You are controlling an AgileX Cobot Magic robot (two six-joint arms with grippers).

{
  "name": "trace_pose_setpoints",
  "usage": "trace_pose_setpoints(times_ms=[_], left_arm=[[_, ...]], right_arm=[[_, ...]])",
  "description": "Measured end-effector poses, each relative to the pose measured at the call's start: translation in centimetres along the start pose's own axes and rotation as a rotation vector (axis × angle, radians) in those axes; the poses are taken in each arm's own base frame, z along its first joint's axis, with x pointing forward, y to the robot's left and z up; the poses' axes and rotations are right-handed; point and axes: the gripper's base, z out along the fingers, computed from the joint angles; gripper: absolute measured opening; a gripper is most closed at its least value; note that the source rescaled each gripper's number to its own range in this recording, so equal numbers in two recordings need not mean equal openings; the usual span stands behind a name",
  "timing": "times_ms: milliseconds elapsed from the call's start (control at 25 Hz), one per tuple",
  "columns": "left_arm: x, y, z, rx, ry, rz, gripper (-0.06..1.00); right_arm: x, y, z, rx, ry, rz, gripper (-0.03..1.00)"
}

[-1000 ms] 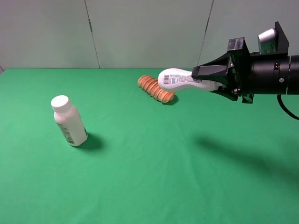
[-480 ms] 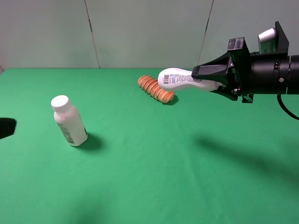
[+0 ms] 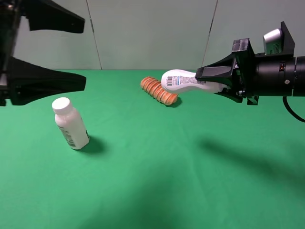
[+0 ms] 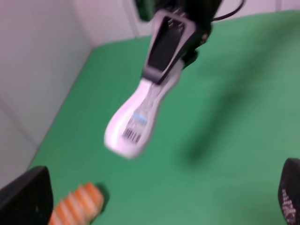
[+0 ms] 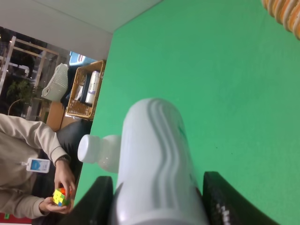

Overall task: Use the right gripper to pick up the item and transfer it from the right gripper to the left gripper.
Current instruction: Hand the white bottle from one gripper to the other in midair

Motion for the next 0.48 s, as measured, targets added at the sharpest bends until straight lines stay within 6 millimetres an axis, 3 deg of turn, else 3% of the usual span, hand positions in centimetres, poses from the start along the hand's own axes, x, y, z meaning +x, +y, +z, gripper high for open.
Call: trace_pose_setpoints(times_ms=[160, 480], left_arm=[[-0.9, 1.1, 3.5, 0.107, 0.001, 0.103, 0.97], [-2.4, 1.6, 9.3, 0.221, 0.038, 0.263, 0.95]], right_arm=[[0.0, 0.0, 0.0, 0.002, -0.001, -0.001, 0.04], [0.0, -0.1, 0.0, 0.007, -0.004, -0.009, 0.04]])
